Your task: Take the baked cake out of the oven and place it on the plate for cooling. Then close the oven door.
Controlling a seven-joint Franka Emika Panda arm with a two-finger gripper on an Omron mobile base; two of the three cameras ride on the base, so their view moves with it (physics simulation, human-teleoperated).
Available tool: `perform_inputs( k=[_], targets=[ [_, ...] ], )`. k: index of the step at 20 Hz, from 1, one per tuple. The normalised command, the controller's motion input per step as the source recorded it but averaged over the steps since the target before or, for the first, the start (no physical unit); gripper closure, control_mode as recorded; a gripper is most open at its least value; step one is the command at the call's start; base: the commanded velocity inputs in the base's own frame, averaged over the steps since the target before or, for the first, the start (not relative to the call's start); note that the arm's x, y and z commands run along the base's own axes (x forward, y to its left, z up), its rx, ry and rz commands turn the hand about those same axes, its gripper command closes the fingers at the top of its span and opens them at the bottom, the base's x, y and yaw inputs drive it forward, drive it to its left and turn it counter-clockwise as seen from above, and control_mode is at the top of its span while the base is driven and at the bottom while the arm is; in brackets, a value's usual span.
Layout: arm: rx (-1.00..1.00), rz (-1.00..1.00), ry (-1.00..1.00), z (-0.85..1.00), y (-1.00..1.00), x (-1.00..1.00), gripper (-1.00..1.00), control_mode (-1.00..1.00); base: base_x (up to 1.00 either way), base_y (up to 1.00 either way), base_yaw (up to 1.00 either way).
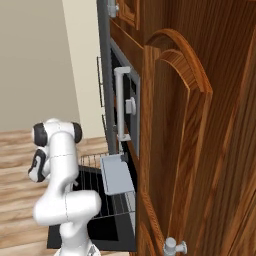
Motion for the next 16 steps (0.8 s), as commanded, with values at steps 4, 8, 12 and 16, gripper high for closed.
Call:
perform_inputs(
  k=[4,8,12,16],
  targets=[
    [0.08,0.11,0.04,0.00,-0.06,0.01,-1.00,-1.00,0.00,0.00,0.00],
    [0.29,0.21,0.15,0.00,0.00,0.00,-1.00,-1.00,0.00,0.00,0.00],
    [0.42,0.26,0.20,0.00,0.00,0.09,-1.00,-1.00,0.00,0.00,0.00],
    [0.39,0.22,0.18,-0.18,0.00,0.26,-1.00,-1.00,0.00,0.00,0.00]
  ],
)
